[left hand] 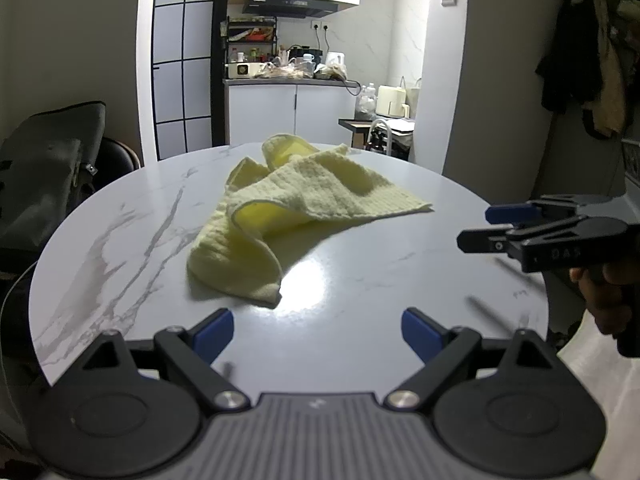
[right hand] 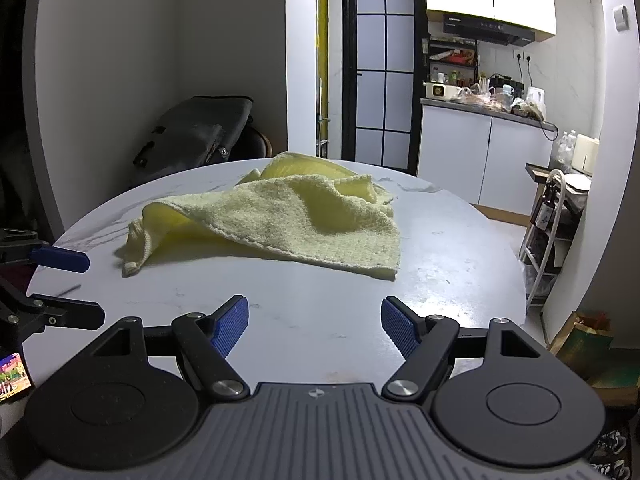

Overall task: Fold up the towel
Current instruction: 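Move both tools toward the crumpled yellow towel on the table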

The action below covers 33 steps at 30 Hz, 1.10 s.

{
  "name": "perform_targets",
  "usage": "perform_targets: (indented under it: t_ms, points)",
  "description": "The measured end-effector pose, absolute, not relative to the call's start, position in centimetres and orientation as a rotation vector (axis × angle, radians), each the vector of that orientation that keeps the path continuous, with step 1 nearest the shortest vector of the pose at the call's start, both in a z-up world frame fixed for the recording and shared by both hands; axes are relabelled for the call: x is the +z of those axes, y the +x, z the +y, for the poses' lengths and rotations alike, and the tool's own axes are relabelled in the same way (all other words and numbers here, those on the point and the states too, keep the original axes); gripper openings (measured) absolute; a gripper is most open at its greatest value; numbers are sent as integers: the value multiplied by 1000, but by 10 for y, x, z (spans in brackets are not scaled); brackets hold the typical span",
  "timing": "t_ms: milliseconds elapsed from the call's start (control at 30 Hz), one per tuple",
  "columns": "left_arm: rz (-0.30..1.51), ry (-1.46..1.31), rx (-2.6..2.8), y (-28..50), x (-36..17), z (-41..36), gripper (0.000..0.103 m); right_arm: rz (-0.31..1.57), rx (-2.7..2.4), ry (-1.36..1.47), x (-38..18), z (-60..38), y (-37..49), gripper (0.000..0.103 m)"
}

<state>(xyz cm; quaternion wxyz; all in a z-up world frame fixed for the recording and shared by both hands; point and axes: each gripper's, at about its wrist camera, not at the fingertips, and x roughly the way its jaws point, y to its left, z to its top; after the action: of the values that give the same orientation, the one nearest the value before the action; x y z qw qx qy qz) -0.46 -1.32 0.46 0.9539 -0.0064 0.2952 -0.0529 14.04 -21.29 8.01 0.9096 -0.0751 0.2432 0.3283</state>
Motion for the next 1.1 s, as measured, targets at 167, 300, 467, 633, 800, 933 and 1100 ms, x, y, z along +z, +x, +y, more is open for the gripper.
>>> perform_targets:
  t_ms: [167,300,467,633,800,933,1100]
  points:
    - [599,8,-108,-4,4,-15,93,507,679,-140,80,-215,140,78]
    - [604,-7,-108,-4,3,-13,93,508,686,-142,80,-215,139,78]
    - [604,-9,-112,-2,4,-13,93,518,683,-143,80,-218,141,78]
    - [608,-14,-108,0,3,-11,93,518,706,-115,84,-221,144,77]
    - [604,-19,-110,3,3,-9,93,532,713,-120,83,-221,148,75]
    - [607,-30,-108,7,2,-7,93,537,730,-156,83,-217,149,68]
    - [615,-47,-91,13,2,-2,93,537,733,-162,84,-216,153,68]
